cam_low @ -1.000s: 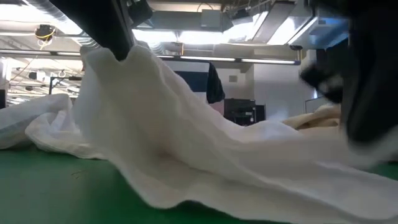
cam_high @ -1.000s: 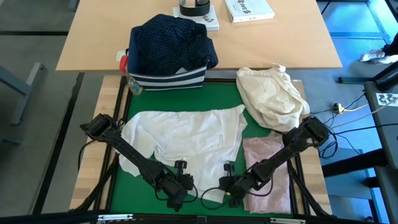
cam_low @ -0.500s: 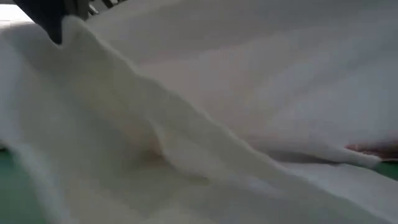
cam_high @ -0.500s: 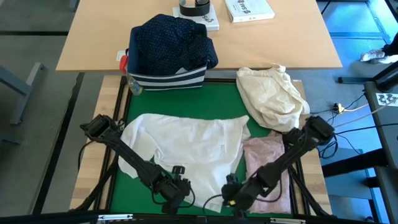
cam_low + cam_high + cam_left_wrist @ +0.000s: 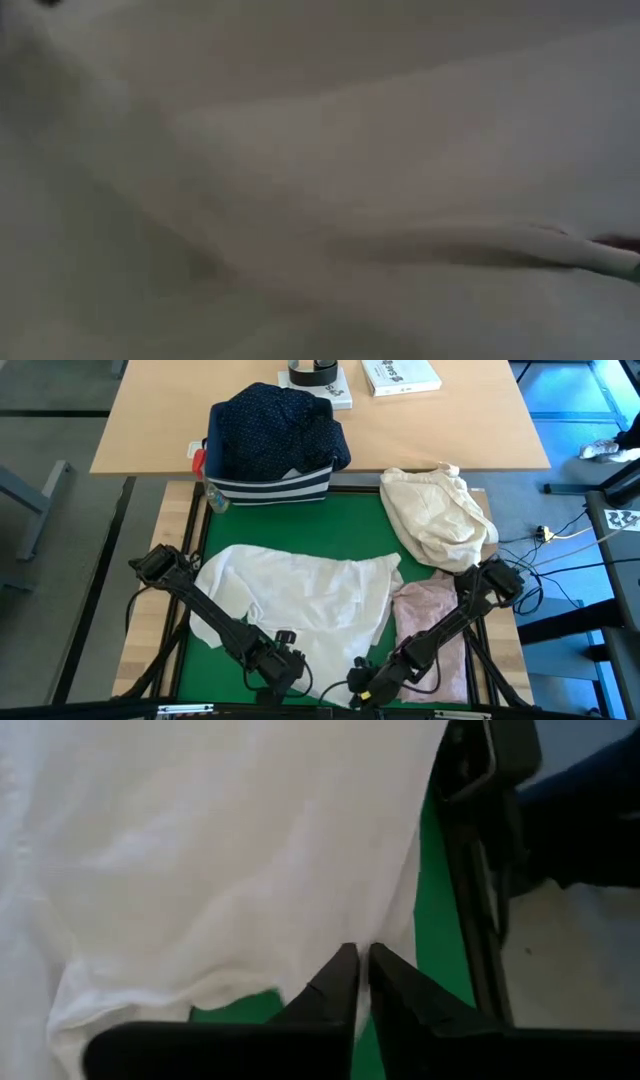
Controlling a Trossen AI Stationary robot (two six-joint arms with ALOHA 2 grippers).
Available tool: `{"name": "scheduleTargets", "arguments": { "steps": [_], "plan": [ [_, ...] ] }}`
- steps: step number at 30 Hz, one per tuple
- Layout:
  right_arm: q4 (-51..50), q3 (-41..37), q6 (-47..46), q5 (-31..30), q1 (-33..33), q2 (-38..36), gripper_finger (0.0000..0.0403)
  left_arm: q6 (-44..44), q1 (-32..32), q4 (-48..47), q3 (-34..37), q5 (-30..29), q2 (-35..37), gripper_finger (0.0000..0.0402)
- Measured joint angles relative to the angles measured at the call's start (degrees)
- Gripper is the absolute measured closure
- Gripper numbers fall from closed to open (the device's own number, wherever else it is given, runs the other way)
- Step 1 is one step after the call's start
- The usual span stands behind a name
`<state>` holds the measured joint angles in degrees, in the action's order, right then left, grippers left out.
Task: Fold laundry
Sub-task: Fold the white polo shirt
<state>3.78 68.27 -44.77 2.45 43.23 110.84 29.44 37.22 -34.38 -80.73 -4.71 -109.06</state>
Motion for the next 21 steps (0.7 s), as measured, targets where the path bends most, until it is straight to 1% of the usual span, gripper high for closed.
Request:
{"name": "scheduleTargets", "arguments": {
  "steps": [3,8,11,13,15,17,21],
  "plan": [
    [2.6,0.0,-1.4,4.4,-0.1,1.0,0.0352,0.2,-0.2,-0.1,0.0,3.3,0.0,0.0340],
    [1.9,0.0,-1.3,6.4,-0.4,1.4,0.0278,0.5,-0.7,0.3,0.0,9.4,0.0,0.0286],
    [0.3,0.0,-1.4,9.6,-0.6,1.2,0.0246,3.1,-0.7,2.3,0.0,10.5,0.0,0.0267],
    [-0.8,0.0,-1.5,9.6,-0.6,1.1,0.0233,4.0,0.0,5.9,0.0,8.9,0.0,0.0261],
    [-1.5,0.0,-1.4,8.9,-0.4,1.1,0.0226,4.1,1.2,9.0,0.0,5.4,-0.5,0.0259],
    [-1.4,0.0,-1.1,8.0,0.1,1.1,0.0224,3.2,2.7,9.3,0.1,1.2,-0.8,0.0258],
    [-1.4,0.0,1.8,3.0,1.0,1.1,0.0227,3.0,5.2,9.9,0.1,-6.3,-2.6,0.0258]
  ]
}}
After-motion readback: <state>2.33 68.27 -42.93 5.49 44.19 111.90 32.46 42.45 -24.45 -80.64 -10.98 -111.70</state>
